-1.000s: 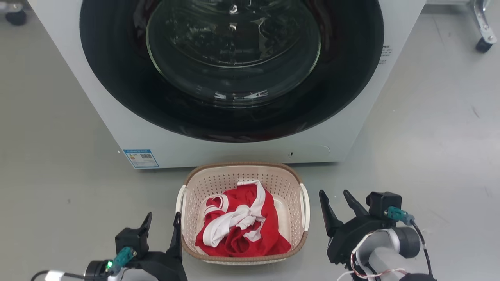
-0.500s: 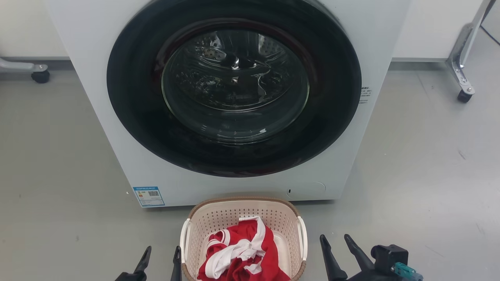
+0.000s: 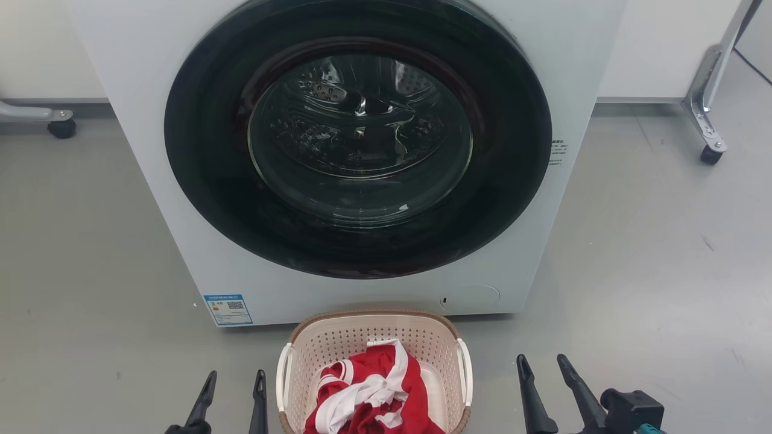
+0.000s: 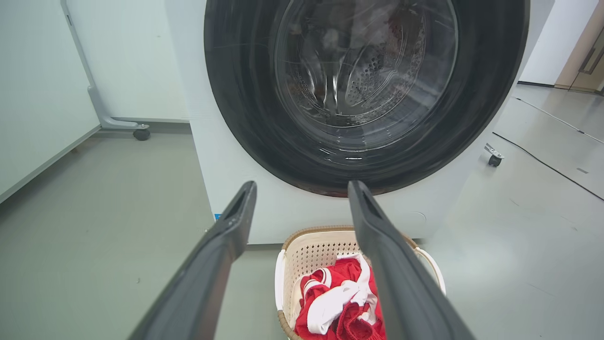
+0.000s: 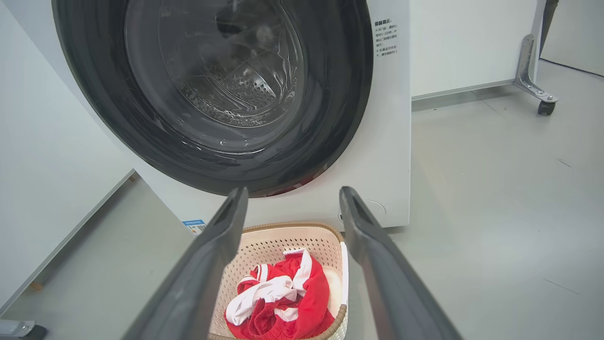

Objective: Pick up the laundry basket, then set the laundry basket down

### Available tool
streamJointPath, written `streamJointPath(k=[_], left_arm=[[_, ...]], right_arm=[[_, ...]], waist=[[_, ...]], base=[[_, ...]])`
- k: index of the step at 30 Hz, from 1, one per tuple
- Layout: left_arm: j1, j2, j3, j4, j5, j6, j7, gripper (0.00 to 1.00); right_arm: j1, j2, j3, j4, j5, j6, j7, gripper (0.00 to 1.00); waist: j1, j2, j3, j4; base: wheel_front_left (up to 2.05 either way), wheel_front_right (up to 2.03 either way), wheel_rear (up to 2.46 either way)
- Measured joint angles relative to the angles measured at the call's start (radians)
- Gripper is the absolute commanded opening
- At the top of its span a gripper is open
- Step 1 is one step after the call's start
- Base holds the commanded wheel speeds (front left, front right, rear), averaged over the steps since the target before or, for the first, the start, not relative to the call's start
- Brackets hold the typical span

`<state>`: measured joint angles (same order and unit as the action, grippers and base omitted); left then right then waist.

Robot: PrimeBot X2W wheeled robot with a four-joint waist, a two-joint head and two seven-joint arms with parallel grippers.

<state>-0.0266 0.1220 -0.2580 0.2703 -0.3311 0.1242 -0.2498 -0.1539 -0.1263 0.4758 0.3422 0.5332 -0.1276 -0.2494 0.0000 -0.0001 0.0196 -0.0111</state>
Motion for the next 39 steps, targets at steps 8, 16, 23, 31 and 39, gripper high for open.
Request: streamJointPath(k=[8, 16, 23, 31, 39], left_arm=[[0.017, -0.016, 0.04, -0.014, 0.047, 0.0, 0.0, 1.0], [0.029, -0.028, 0.067, -0.027, 0.082, 0.0, 0.0, 1.0], [0.029, -0.032, 0.082, -0.033, 0.104, 0.0, 0.0, 1.0], [0.029, -0.033, 0.079, -0.04, 0.125, 0.0, 0.0, 1.0], [0.03, -0.034, 0.078, -0.044, 0.148, -0.001, 0.001, 0.0]], right_arm=[[0.046, 0.028, -0.072, -0.071, -0.095, 0.0, 0.0, 1.0], [0.075, 0.044, -0.109, -0.118, -0.155, 0.0, 0.0, 1.0], [0.087, 0.05, -0.13, -0.146, -0.183, 0.0, 0.0, 1.0], [0.099, 0.059, -0.144, -0.168, -0.211, 0.0, 0.0, 1.0], [0.104, 0.062, -0.152, -0.17, -0.225, 0.0, 0.002, 0.0]], waist=[[0.0, 0.0001, -0.001, 0.001], [0.0, 0.0001, 0.003, 0.001], [0.0, 0.0001, 0.006, 0.0], [0.0, 0.0001, 0.008, 0.001], [0.0, 0.0001, 0.01, 0.002]], base=[[0.0, 0.0, 0.0], [0.0, 0.0, 0.0], [0.0, 0.0, 0.0], [0.0, 0.0, 0.0], [0.0, 0.0, 0.0]])
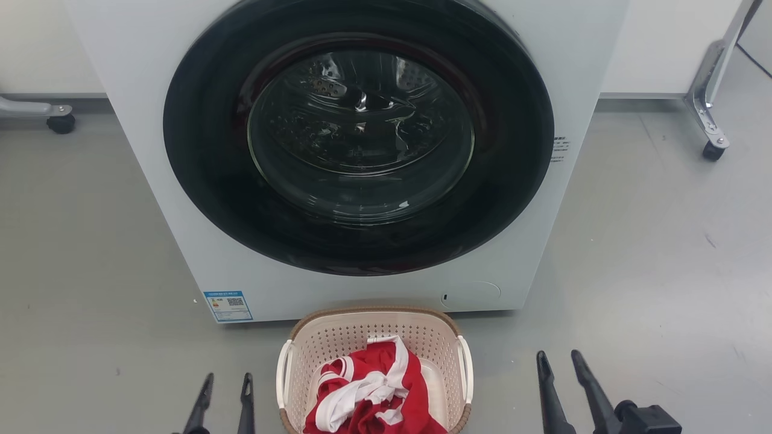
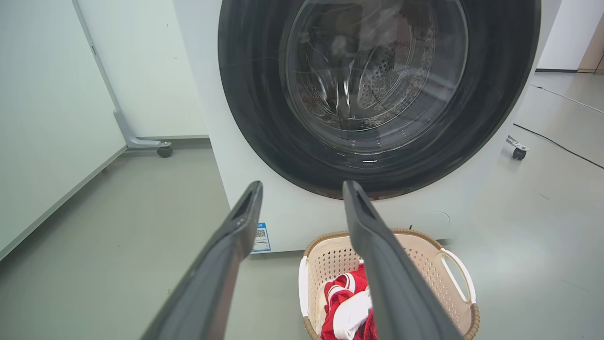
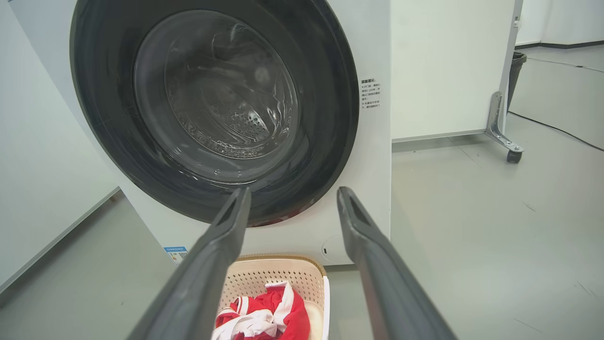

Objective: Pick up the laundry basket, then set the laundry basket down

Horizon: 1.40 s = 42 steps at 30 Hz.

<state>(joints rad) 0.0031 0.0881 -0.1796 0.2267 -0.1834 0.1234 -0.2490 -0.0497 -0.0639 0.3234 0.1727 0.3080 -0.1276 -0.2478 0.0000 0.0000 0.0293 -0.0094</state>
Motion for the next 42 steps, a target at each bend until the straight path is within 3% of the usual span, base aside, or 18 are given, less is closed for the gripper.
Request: streamJointPath(k=[9, 42], left_arm=[[0.028, -0.003, 0.006, 0.053, -0.022, -0.01, 0.011, 0.0], [0.0, -0.019, 0.102, 0.065, -0.52, -0.09, 0.143, 0.0]], right_arm=[[0.034, 0.001, -0.011, 0.054, 0.028, 0.006, 0.009, 0.0], [0.017, 0.008, -0.171, 0.078, 0.478, 0.089, 0.142, 0.0]], waist=[[0.0, 0.0, -0.001, 0.0], [0.0, 0.0, -0.011, 0.004]], base=[[0.0, 0.0, 0.0], [0.0, 0.0, 0.0]])
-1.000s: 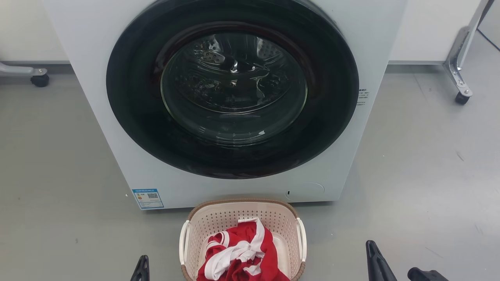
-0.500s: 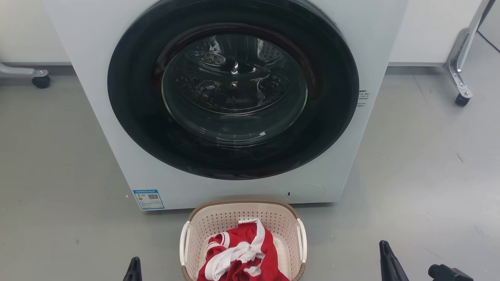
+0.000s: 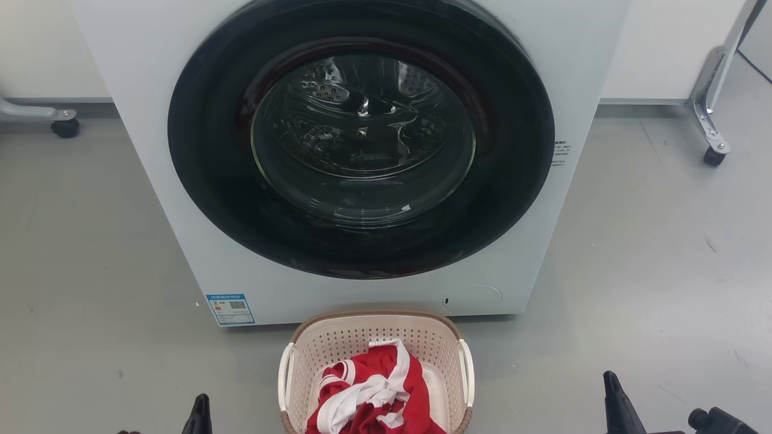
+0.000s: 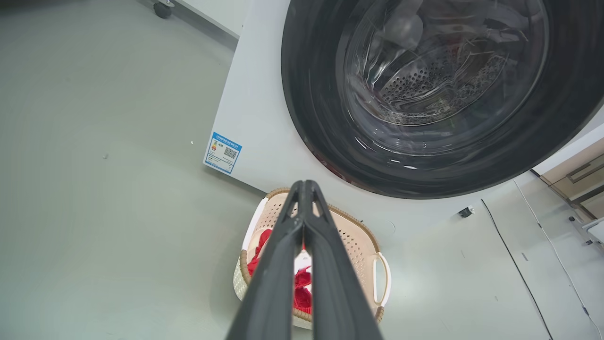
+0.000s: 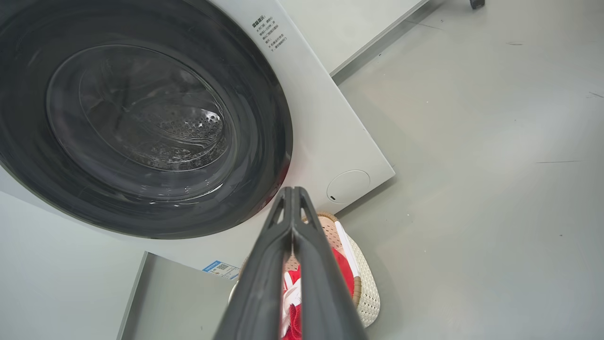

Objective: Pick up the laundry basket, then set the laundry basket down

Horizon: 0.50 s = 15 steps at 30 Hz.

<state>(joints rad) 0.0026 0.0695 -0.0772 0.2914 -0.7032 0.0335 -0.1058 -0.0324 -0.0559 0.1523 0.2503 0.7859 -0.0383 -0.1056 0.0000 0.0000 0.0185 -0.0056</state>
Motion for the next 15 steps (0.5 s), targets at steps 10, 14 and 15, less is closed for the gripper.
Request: streamJointPath(k=[10, 14, 15], left_arm=[[-0.016, -0.004, 0.029, 0.0, -0.146, -0.026, 0.039, 0.0], [-0.019, -0.006, 0.038, 0.001, -0.203, -0.035, 0.052, 0.0], [-0.02, -0.007, 0.041, 0.001, -0.223, -0.04, 0.053, 0.0]], right_arm=[[-0.005, 0.002, -0.047, 0.009, 0.132, 0.024, 0.036, 0.0], [-0.013, 0.003, -0.066, 0.012, 0.186, 0.036, 0.053, 0.0], [-0.015, 0.003, -0.07, 0.012, 0.197, 0.039, 0.053, 0.0]], waist=[[0.0001, 0.0, -0.003, 0.001], [0.0, 0.0, -0.004, 0.001], [0.0, 0.0, -0.004, 0.001]], base=[[0.0, 0.0, 0.0], [0.0, 0.0, 0.0], [0.0, 0.0, 0.0]])
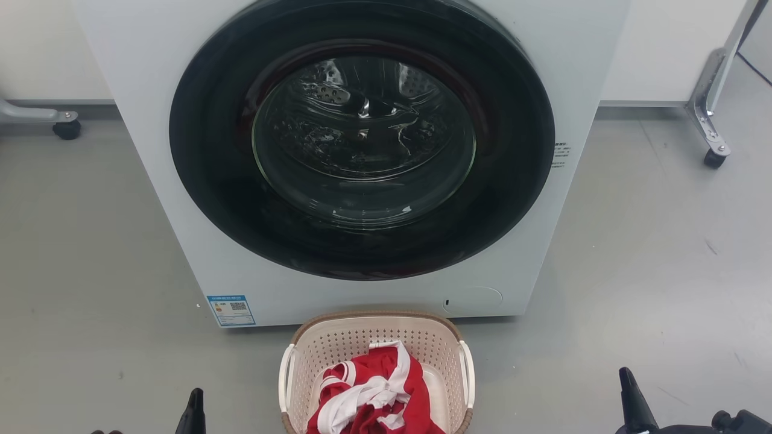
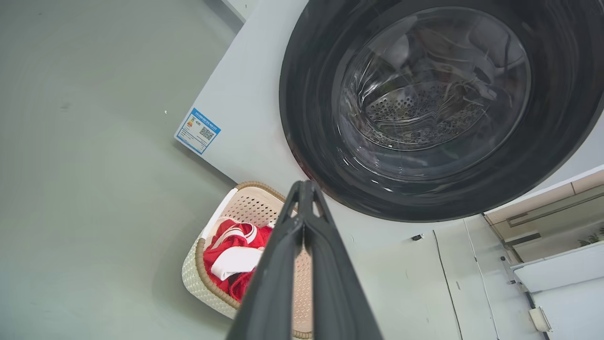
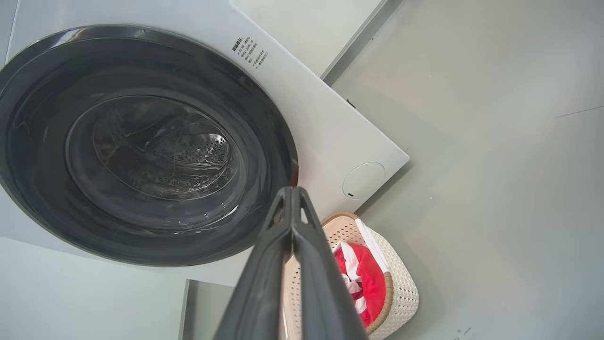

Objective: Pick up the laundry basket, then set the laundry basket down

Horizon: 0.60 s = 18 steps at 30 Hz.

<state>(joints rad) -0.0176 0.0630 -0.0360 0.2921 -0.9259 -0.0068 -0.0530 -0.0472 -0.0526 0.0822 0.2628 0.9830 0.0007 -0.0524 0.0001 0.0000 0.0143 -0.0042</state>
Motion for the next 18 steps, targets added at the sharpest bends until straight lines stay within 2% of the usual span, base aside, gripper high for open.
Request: streamJointPath(k=[18], left_arm=[[-0.021, -0.006, 0.051, 0.001, -0.26, -0.047, 0.069, 0.0]], right_arm=[[-0.011, 0.004, -0.083, 0.012, 0.239, 0.045, 0.064, 0.0]], waist=[[0.0, 0.0, -0.005, 0.002]], base=[[0.0, 0.0, 0.0]])
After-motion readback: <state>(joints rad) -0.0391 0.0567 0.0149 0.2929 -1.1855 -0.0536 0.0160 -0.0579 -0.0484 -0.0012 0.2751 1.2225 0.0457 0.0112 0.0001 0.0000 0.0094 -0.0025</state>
